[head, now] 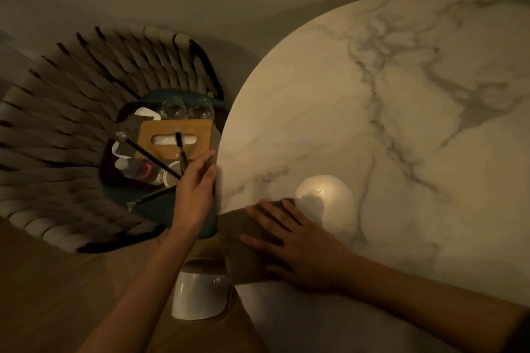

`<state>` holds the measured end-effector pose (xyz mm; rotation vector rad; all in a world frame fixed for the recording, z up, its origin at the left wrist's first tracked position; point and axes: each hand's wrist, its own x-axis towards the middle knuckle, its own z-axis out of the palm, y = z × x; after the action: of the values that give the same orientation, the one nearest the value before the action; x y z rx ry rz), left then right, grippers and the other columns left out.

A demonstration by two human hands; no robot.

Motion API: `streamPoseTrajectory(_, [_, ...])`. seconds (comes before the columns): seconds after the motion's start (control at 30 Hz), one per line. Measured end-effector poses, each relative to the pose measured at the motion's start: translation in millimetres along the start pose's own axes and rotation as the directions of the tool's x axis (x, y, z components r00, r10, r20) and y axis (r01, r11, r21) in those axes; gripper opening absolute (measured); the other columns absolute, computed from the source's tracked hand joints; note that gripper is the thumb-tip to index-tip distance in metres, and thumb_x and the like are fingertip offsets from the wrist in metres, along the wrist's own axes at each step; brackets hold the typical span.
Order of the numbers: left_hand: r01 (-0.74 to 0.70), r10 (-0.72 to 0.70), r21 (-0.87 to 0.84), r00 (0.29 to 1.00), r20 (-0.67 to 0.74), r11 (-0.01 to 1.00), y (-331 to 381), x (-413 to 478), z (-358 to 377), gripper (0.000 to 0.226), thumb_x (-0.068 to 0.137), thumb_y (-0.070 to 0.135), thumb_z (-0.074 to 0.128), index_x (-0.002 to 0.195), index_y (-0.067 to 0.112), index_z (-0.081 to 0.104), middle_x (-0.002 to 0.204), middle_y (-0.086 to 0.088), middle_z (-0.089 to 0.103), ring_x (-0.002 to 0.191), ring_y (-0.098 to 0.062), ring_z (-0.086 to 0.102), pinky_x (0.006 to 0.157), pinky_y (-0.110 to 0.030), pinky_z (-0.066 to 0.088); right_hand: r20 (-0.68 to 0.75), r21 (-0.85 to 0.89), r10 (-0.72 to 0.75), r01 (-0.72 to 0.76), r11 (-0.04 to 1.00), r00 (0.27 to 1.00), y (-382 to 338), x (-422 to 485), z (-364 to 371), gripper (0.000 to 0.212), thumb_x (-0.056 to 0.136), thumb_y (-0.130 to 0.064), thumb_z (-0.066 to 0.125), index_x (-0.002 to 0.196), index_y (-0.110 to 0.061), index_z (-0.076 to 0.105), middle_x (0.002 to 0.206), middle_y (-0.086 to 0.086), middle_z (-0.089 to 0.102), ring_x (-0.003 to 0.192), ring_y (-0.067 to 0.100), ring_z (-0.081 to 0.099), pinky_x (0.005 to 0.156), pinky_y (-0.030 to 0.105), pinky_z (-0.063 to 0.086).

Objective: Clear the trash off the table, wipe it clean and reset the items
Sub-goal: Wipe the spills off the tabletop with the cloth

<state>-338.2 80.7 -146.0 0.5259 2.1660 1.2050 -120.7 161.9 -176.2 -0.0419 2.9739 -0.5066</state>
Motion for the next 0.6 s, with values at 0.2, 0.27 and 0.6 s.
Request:
streamPoseTrajectory(0.2, [-0.087,0.087,-0.001,0.996,0.015,0.996,-9,-34,-8,0.035,0.098,0.013,0.048,0.129,0.026,0.057,0.124,0.01,0.06,0.112,0.0,0.055,0.089,-0.02,0.045,-0.15,-0.099,0.344,-0.36,0.928,0.927,131,75,-57,0.061,0.097,-0.056,0.022,0.154,-0.032,0.02,0.163,0.011,0.011,0.15,0.034,0.008,0.119,0.051,0.006])
streamPoseTrajectory(0.27, [-0.103,0.103,-0.003,0.995,-0.013,0.995,-10,-39,-9,0.036,0.097,0.011,0.049,0.129,0.024,0.057,0.125,0.008,0.059,0.113,0.0,0.055,0.088,-0.02,0.045,-0.168,-0.062,0.49,-0.505,0.861,0.856,150,99,-70,0.061,0.099,-0.056,0.02,0.155,-0.034,0.012,0.164,0.008,0.003,0.15,0.031,-0.001,0.12,0.05,0.001])
streamPoseTrajectory(0.6, [-0.2,0.2,0.113,0.98,0.012,0.973,-10,-123,8,0.029,0.096,0.008,0.05,0.117,0.025,0.061,0.119,0.015,0.058,0.112,0.001,0.053,0.09,-0.024,0.047,-0.101,0.02,0.213,-0.212,0.977,0.972,-61,-44,29,0.062,0.099,-0.055,0.033,0.154,-0.031,0.018,0.163,0.012,0.003,0.15,0.036,0.001,0.119,0.055,0.002])
